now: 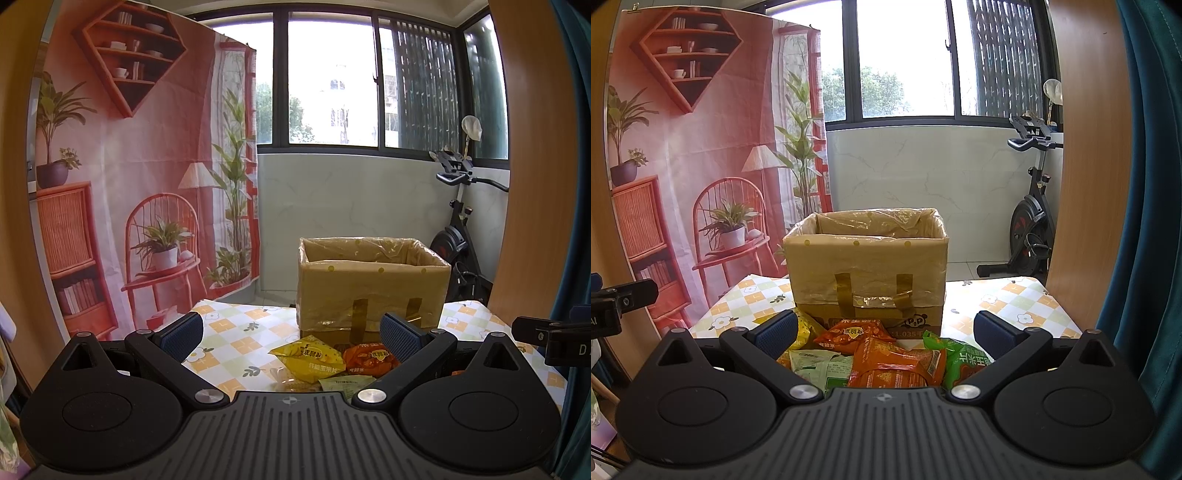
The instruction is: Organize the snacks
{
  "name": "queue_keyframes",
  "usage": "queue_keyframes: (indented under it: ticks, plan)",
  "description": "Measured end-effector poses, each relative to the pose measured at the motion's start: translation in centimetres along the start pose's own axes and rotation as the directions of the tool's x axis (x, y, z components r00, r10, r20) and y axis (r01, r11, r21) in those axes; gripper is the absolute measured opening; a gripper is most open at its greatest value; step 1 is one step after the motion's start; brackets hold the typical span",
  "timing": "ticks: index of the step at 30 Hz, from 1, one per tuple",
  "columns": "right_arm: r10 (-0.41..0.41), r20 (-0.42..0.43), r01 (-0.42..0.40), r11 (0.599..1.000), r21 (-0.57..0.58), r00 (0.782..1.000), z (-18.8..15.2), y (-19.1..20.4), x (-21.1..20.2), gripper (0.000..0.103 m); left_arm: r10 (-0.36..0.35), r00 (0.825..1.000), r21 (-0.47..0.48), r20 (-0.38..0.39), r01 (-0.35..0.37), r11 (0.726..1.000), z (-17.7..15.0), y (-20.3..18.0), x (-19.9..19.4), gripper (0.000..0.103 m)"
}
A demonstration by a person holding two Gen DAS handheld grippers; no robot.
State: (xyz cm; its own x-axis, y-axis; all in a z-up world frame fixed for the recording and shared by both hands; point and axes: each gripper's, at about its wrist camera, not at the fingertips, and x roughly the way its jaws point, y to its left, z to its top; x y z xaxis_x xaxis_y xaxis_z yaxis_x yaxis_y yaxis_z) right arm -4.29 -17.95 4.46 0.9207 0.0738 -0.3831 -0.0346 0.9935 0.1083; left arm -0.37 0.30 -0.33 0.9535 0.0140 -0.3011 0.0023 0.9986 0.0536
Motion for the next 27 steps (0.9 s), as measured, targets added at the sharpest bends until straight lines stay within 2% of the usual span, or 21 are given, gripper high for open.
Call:
queue_keyframes:
  ticks: [18,27]
  plan:
    - [0.001,-0.001,-0.001,1.0,0.001,1.0,0.04,0.02,0.02,0.103,0.009,1.0,-0.006,-0.012,-0.009,1.0,-0.17,-0.01,0.03,0.103]
    - [0.003,0.002,-0.003,1.0,0.009,1.0,-0.55,-0.46,0.57,0.103,0.048,0.999,0.009,0.002,-0.048,0.999,0.42,0.47,0.81,0.103]
